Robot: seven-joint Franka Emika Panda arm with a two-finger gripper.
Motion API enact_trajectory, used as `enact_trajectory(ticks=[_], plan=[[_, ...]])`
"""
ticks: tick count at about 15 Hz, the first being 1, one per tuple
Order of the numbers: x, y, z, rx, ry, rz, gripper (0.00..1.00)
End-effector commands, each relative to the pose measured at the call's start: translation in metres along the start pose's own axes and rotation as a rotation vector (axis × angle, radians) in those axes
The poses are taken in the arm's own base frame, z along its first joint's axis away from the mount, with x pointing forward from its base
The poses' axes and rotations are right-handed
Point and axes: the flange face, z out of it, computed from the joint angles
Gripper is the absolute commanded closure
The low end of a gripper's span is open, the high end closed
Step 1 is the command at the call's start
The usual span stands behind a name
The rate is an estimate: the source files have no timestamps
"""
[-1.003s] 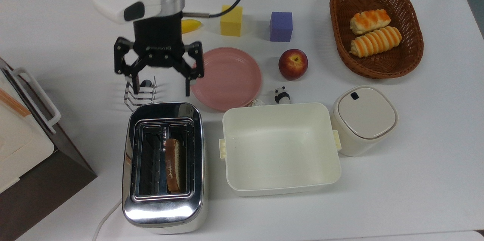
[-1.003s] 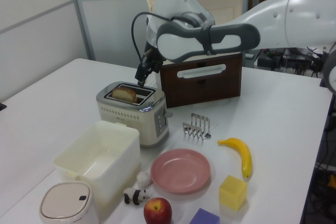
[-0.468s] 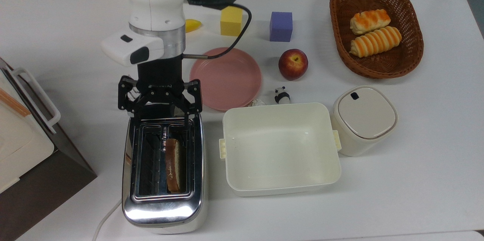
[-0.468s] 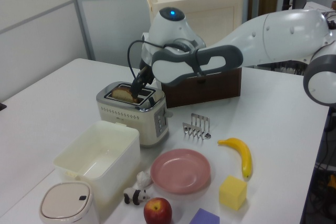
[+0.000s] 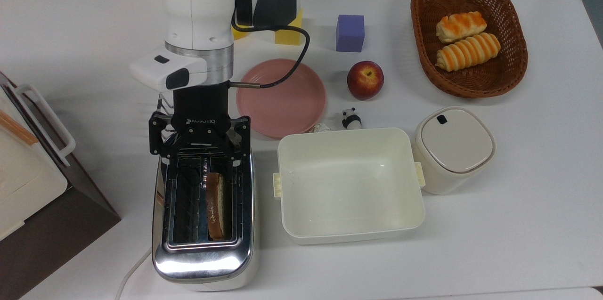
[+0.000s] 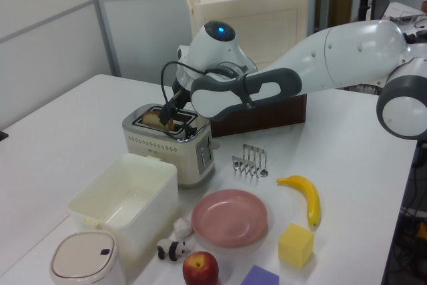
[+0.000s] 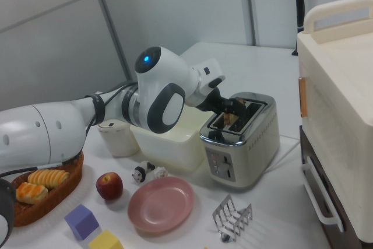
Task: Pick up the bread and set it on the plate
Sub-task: 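Lower the gripper into the toaster and close on the bread slice, then lift the bread slice straight up out of the toaster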
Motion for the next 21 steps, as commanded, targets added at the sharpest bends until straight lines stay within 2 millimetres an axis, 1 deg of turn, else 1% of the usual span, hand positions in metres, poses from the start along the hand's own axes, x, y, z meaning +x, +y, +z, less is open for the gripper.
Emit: enact_trajectory(ticks=[1, 3, 4, 6, 9, 13, 19, 21], plan=[[0.002, -0.008, 0.003, 0.0, 0.041, -0.037, 0.51], [0.003, -0.009, 0.003, 0.0, 0.041, -0.04, 0.77], [0.003, -0.009, 0.003, -0.001, 0.041, -0.042, 0.92], [0.002, -0.01, 0.003, -0.002, 0.041, -0.045, 0.99], [0.004, -0.009, 0.001, -0.003, 0.044, -0.043, 1.0], [0.011, -0.011, -0.009, 0.006, 0.062, -0.026, 1.0], [0.025, -0.007, -0.04, 0.004, 0.106, -0.017, 1.0], [0.031, -0.004, -0.055, 0.003, 0.126, -0.012, 1.0]])
